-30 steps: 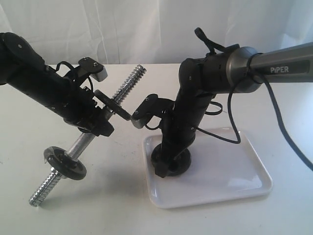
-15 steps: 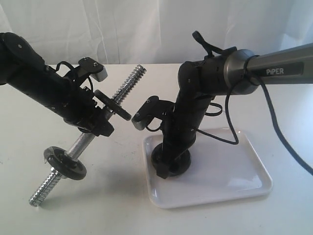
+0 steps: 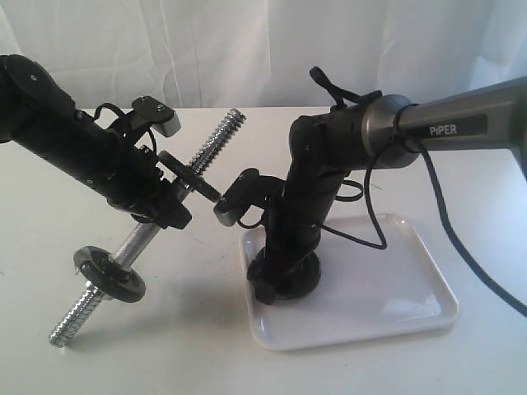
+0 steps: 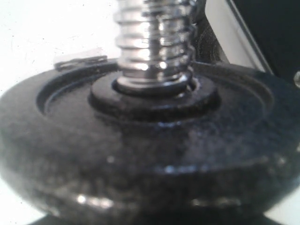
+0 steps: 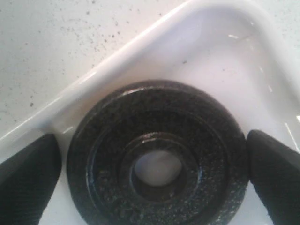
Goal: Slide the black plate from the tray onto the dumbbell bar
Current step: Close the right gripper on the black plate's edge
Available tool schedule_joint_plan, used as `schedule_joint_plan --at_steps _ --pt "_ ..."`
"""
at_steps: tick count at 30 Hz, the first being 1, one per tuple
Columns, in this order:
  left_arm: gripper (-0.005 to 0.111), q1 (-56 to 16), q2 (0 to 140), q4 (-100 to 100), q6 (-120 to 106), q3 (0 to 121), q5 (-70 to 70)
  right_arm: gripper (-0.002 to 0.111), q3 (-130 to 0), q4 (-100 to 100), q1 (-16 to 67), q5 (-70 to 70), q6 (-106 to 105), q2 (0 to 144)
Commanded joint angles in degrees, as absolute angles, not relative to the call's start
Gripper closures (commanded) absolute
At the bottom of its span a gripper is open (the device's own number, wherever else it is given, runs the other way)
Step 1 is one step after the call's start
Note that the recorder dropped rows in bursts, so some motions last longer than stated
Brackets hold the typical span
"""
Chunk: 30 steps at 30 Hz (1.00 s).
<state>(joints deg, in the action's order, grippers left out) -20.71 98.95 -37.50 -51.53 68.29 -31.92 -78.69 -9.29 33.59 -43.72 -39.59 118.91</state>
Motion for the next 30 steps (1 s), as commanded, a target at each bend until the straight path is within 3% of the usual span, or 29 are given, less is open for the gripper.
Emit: schedule_joint_plan --at_steps 1,4,5,7,11,13,22,25,30 --pt "0.107 -20.70 95.44 -44.14 -50.89 69.82 -31.63 0.011 -78.21 -2.28 34.95 -43.15 -33.85 120.00" --pt "0.107 -20.70 95.44 -44.14 -50.89 69.82 -31.74 0.045 -78.21 1.30 34.95 -44.59 -29.42 120.00" --pt "0.107 -20.70 95.44 -44.14 -50.89 69.82 -31.74 0.050 -78.21 1.30 34.95 -45.03 -29.28 120.00" --pt "0.107 -20.70 95.44 -44.14 -50.89 69.82 -31.74 0.046 -78.21 1.30 34.95 -45.64 -29.28 120.00" --pt "0.107 -20.70 95.44 -44.14 -50.89 69.82 -31.91 0.023 -78.21 1.40 34.95 -47.41 -29.28 120.00" --pt "0.107 -20.70 95.44 -44.14 -50.89 69.82 -32.33 0.017 -78.21 1.29 34.95 -47.57 -29.45 120.00" --pt "0.107 -20.70 95.44 -44.14 -50.89 69.82 -32.72 0.020 -78.21 1.29 34.95 -47.46 -29.50 120.13" --pt "0.107 -20.70 95.44 -44.14 -50.89 69.82 -32.72 0.041 -78.21 1.29 34.95 -47.57 -29.33 120.13" --pt "0.107 -20.70 95.44 -44.14 -50.89 69.82 -32.72 0.099 -78.21 1.29 34.95 -49.09 -29.33 120.13"
